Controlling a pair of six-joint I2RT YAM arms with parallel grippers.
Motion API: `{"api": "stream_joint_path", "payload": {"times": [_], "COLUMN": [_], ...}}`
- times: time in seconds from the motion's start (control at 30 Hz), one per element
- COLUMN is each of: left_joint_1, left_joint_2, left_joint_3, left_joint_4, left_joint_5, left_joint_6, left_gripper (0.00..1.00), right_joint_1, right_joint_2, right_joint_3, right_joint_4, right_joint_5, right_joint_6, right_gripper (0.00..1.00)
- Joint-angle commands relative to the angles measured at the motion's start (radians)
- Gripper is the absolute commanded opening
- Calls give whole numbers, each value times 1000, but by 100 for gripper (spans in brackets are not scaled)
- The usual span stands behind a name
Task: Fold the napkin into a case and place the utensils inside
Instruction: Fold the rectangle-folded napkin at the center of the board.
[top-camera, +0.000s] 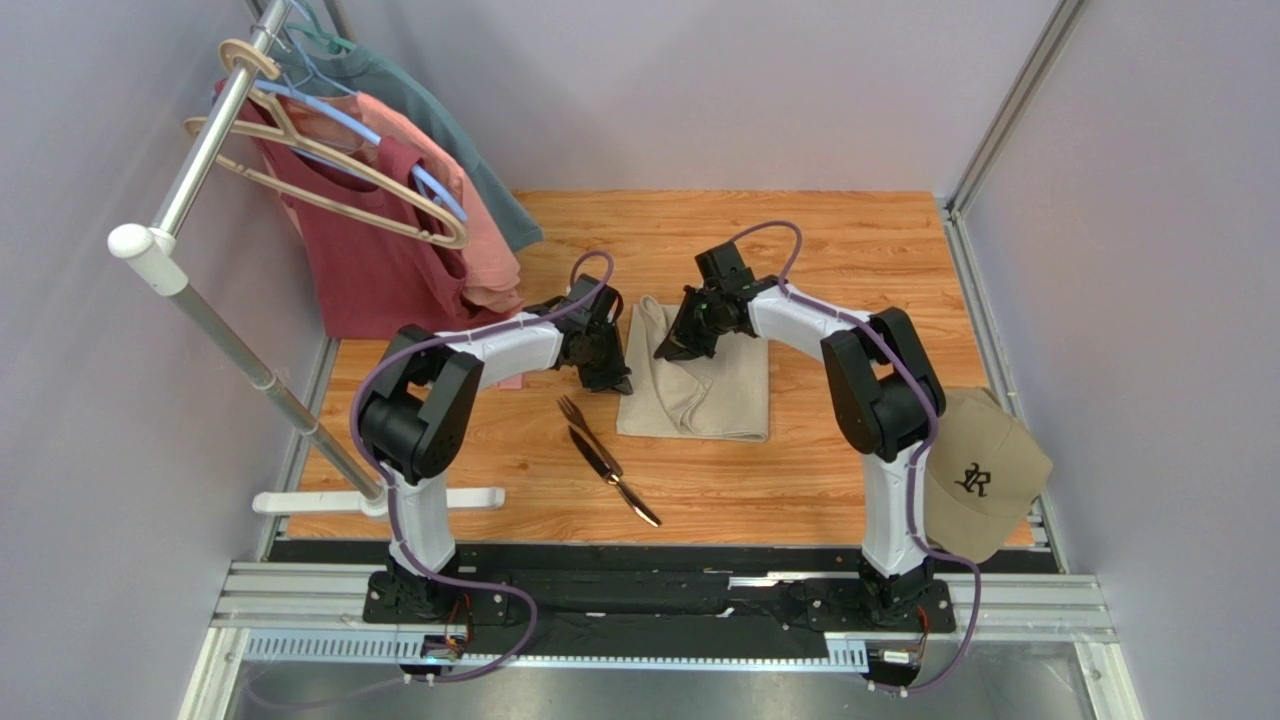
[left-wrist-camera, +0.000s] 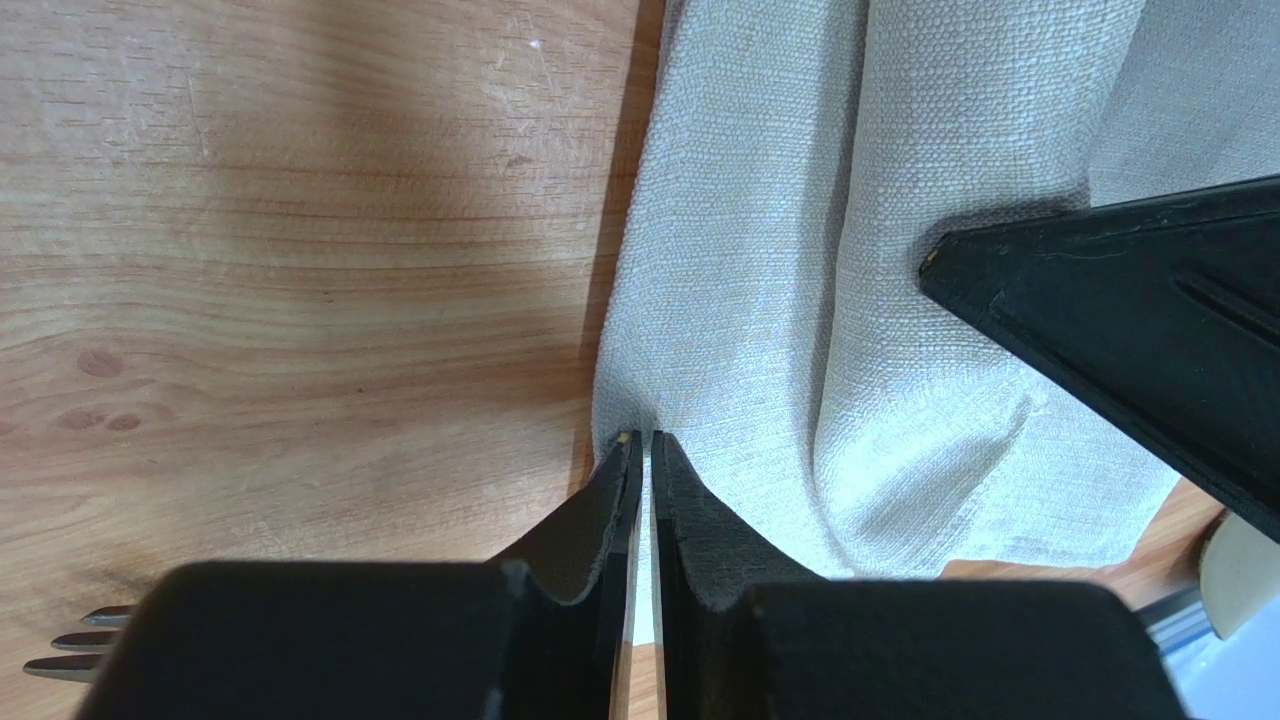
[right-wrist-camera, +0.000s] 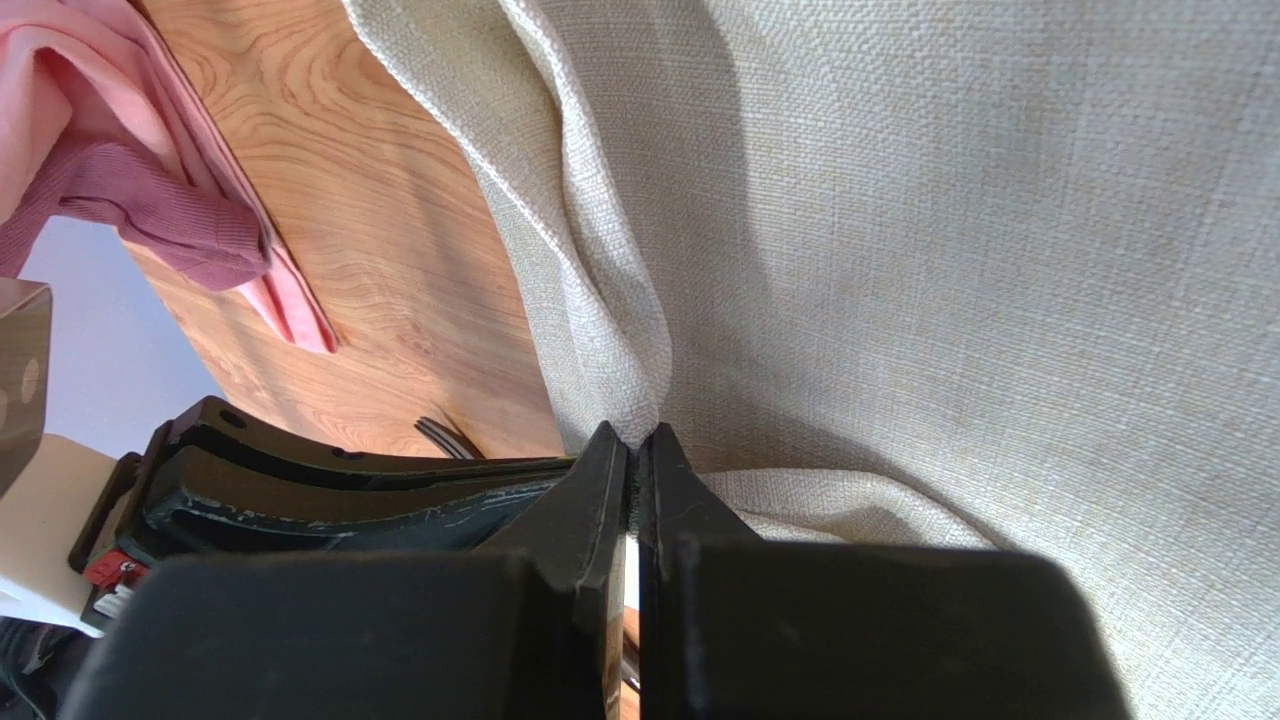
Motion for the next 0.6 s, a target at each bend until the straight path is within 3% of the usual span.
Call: {"api": "stream_joint_path", "payload": {"times": [0.0, 0.13, 0.23, 0.33, 0.37, 0.4, 0.47, 0.57], "left_joint_1": [3, 3, 3, 3, 5, 8, 21, 49], "left_joint_2": [-9, 2, -10, -70, -94, -148, -197, -275], "left_joint_3": [-8, -11, -14, -20, -25, -38, -55, -78], "left_joint_4": [14, 25, 19, -21, -33, -56, -73, -110], "left_joint_5": [16, 32, 29, -3, -45, -65, -96, -103], "left_joint_6": [-11, -17, -14, 6, 21, 29, 52, 58], "left_gripper": [13, 13, 13, 18, 21, 28, 33, 37], "right_joint_1": [7, 8, 13, 2, -19, -32, -73, -118], "right_joint_2": [10, 23, 39, 19, -19, -48, -116, -197], "right_joint_3": [42, 56, 76, 90, 82, 69, 36, -19], "right_joint_4": [21, 21, 35, 40, 41, 43, 40, 24], "right_joint_5": [-12, -26, -73, -161, -182, -199, -239, -280], "right_joint_6": [7, 9, 10, -2, -8, -28, -59, -100], "right_gripper": [2, 4, 12, 32, 47, 54, 61, 64]}}
